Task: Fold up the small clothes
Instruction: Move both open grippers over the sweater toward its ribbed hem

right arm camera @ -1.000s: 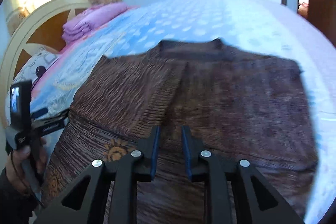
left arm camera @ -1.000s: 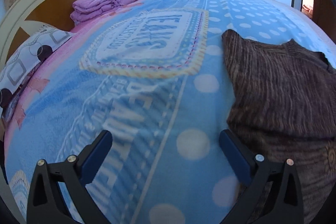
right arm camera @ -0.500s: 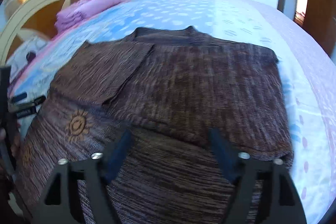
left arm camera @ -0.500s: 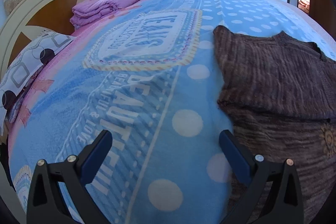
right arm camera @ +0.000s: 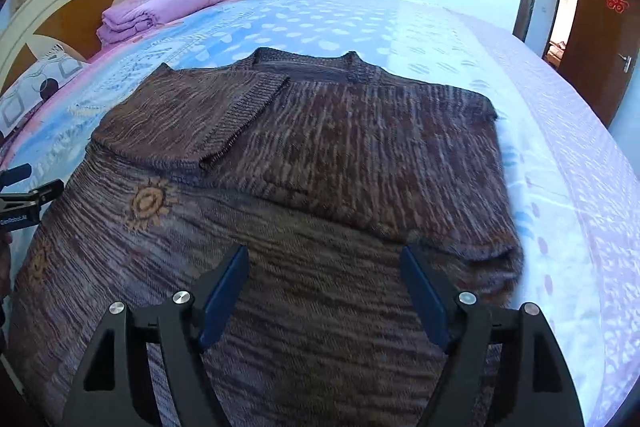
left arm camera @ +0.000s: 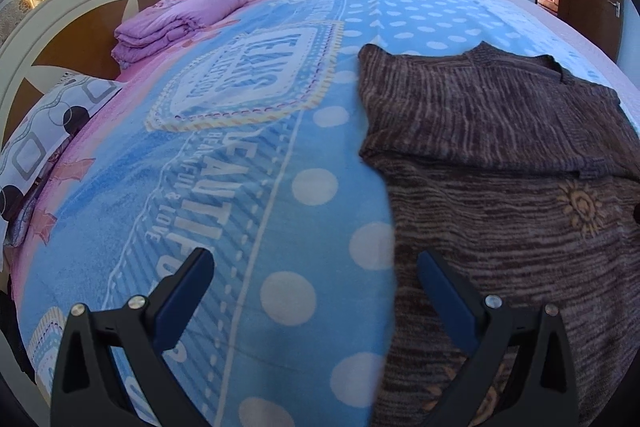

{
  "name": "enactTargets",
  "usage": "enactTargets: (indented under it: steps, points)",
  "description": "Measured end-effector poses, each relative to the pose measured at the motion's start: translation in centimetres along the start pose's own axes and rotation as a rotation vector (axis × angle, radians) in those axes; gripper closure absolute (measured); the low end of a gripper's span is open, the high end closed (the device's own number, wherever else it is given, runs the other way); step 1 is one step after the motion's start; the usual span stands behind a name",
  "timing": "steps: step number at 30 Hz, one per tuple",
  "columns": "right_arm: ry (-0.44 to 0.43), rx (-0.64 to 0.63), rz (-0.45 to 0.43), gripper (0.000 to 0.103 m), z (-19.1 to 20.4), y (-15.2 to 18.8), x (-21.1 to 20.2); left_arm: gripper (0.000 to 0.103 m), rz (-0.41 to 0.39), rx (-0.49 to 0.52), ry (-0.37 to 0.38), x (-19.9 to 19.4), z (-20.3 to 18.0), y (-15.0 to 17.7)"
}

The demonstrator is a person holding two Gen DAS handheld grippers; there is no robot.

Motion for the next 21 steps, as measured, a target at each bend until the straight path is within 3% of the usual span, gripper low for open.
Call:
enactTargets:
  steps: [15,21]
  points:
    - [-0.007,-0.009,0.021,0.025,0.1,4.1,-4.0,0.000,-0.024,0.025,0.107,-4.3,-1.3,2.8]
    - [-0.030,-0.006,0.029,0.025,0.4,6.5,-6.1,0.000,-0.042,0.070,0.109,-6.2,-1.2,4.7]
Point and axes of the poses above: each gripper's, at about its wrist camera, not at the fingertips, and x roughly the way its jaws point, z to its left, y to its underside, the point moved 3 cm from there along x, roughly the way its jaws point, and after that the axes turned 10 degrees about x, right-handed, at the moved point
